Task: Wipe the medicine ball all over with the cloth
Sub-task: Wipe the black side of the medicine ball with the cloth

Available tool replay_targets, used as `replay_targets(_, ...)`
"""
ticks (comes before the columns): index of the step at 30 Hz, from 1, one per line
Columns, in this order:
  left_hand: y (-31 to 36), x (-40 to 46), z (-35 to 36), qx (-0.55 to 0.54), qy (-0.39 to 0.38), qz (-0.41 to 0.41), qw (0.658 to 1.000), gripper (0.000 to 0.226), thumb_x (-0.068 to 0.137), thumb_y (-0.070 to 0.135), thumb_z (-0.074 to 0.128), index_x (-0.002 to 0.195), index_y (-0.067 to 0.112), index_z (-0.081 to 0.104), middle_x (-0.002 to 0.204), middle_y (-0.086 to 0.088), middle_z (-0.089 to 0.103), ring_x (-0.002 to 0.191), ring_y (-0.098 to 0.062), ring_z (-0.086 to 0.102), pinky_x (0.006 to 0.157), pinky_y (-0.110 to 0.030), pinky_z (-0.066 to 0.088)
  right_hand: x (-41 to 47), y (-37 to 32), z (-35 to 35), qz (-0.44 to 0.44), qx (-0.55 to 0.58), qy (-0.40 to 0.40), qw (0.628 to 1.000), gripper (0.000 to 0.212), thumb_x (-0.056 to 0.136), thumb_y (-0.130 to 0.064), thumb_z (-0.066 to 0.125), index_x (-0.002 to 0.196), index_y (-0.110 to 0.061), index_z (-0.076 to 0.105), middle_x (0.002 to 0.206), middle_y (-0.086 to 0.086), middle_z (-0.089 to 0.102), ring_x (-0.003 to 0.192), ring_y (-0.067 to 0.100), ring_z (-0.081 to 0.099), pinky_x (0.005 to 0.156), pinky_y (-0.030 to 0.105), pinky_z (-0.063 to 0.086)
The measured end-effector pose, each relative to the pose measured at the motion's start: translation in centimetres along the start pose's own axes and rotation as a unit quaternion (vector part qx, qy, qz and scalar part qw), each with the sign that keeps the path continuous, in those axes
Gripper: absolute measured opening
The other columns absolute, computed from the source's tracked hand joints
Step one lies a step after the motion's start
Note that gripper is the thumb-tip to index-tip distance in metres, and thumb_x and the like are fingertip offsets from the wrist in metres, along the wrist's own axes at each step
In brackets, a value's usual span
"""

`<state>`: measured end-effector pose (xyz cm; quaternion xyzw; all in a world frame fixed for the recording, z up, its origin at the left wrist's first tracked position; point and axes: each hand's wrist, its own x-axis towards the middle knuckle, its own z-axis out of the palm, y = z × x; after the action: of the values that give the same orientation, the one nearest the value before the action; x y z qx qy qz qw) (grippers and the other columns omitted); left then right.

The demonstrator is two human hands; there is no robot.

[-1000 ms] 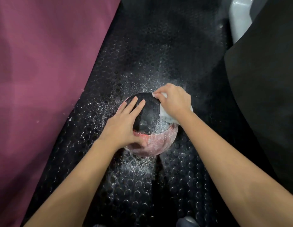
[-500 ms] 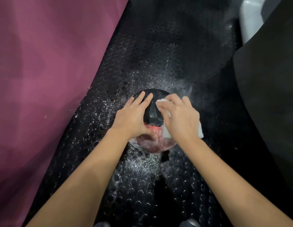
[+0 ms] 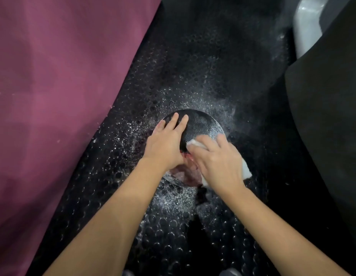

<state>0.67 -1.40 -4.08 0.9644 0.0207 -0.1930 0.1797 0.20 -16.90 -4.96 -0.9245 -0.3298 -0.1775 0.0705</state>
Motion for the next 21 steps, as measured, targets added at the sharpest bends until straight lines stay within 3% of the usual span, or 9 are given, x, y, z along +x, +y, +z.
replay_targets(3, 0.0, 0.1, 0.0, -0.008, 0.013, -0.002, 1.0, 0.109, 0.08, 0.033, 0.076, 0.155, 0.033, -0.003, 0.163, 0.009, -0.004, 0.15, -0.026, 0.007, 0.113, -0.045, 0.029, 2.3, -0.7, 0.7, 0.029, -0.022, 0.008, 0.999, 0.011, 0.076, -0.014, 0.073, 0.083, -0.022, 0.07, 0.09, -0.006, 0.064, 0.072, 0.022, 0.045, 0.051, 0.026, 0.028)
replay_targets(8, -0.3, -0.1, -0.1, -0.012, -0.003, -0.014, 1.0, 0.123, 0.07, 0.047, 0.082, 0.155, 0.034, -0.006, 0.163, 0.01, -0.007, 0.15, -0.026, 0.006, 0.113, -0.047, 0.028, -1.3, 0.1, 0.4, -0.038, -0.009, 0.021, 0.999, 0.017, 0.082, -0.019, 0.063, 0.096, -0.023, 0.072, 0.101, -0.004, 0.066, 0.079, 0.019, 0.036, 0.055, 0.029, 0.038)
replay_targets(13, 0.1, 0.0, 0.0, -0.013, 0.01, -0.01, 1.0, 0.114, 0.077, 0.036, 0.078, 0.155, 0.033, -0.005, 0.163, 0.009, -0.005, 0.15, -0.026, 0.006, 0.114, -0.046, 0.027, 1.5, -0.3, 1.0, 0.022, -0.035, 0.021, 0.999, 0.018, 0.076, -0.016, 0.075, 0.09, -0.025, 0.07, 0.094, -0.007, 0.064, 0.074, 0.02, 0.042, 0.053, 0.028, 0.034)
replay_targets(17, -0.5, -0.1, -0.4, -0.031, -0.011, -0.02, 0.999, 0.131, 0.061, 0.052, 0.085, 0.155, 0.033, -0.005, 0.163, 0.01, -0.006, 0.15, -0.026, 0.006, 0.113, -0.048, 0.028, -2.1, 0.3, 0.9, -0.007, 0.002, 0.028, 1.0, 0.017, 0.082, -0.021, 0.066, 0.098, -0.025, 0.072, 0.103, -0.005, 0.066, 0.081, 0.02, 0.04, 0.054, 0.028, 0.04)
replay_targets(21, 0.4, -0.3, 0.0, -0.022, -0.015, -0.021, 0.999, 0.136, 0.057, 0.056, 0.084, 0.154, 0.033, -0.007, 0.163, 0.009, -0.009, 0.15, -0.027, 0.003, 0.115, -0.048, 0.025, 0.5, 1.0, 0.9, 0.091, 0.003, 0.054, 0.994, 0.009, 0.081, -0.02, 0.072, 0.086, -0.027, 0.073, 0.093, -0.005, 0.067, 0.072, 0.021, 0.044, 0.048, 0.022, 0.027)
